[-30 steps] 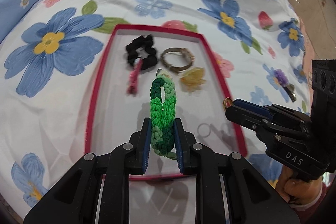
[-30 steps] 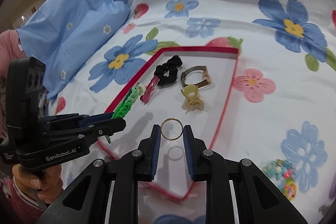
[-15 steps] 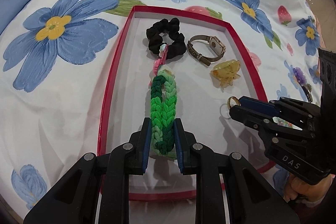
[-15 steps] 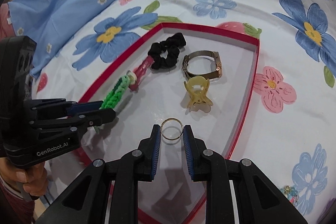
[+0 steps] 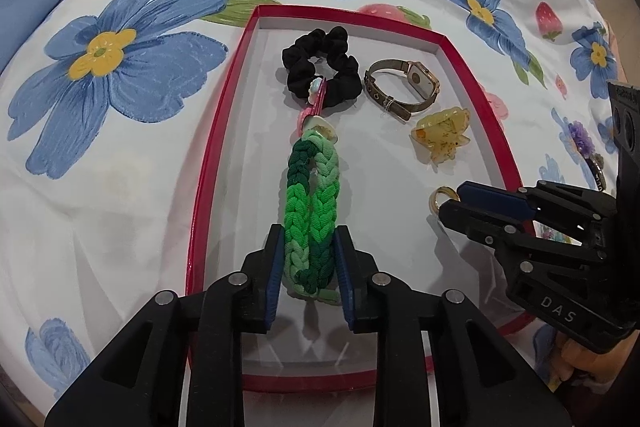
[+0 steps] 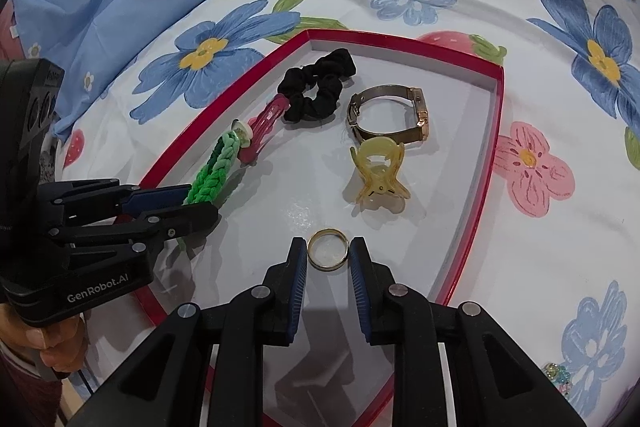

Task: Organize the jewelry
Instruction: 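Carry the green braided bracelet and gold ring into the red tray, open both tools, then move both open tools back toward the remaining jewelry on the sheet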

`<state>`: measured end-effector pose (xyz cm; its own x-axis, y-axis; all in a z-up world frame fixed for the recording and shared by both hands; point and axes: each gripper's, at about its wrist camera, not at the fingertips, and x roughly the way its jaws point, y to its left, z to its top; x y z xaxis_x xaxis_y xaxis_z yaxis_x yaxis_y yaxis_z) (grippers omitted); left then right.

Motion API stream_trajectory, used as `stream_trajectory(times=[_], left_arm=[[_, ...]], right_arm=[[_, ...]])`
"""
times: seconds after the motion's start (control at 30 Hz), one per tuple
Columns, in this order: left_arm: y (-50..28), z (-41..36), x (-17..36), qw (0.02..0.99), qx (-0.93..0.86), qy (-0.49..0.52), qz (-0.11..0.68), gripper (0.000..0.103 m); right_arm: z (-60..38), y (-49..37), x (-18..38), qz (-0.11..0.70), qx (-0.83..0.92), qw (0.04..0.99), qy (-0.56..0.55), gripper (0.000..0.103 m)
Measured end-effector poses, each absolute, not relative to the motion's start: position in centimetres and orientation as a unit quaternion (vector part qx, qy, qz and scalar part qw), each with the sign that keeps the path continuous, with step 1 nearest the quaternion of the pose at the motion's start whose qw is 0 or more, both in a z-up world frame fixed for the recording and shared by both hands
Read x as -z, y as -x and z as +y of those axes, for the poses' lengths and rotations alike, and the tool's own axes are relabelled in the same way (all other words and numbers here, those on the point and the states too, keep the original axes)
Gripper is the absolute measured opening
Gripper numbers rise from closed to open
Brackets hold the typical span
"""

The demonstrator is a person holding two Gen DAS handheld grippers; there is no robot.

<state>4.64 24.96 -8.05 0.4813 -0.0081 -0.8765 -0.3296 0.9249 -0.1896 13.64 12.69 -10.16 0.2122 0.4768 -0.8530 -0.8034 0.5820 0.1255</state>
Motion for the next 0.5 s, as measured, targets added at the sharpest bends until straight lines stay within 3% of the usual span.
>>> stream_trajectory(times=[0.23,0.5], left_arm=[[-4.0,25.1,7.3,0.847,-0.103,0.170,0.493,0.048],[-3.3,24.6,5.9,0.854,-0.100,0.175,0.479,0.049]], right_arm=[[11.4,-13.7,9.4,0.465,-0.424,0.765,0.137,0.032],[8.1,-13.5,7.3,0.454,-0.420,0.781,0.090,0.032]])
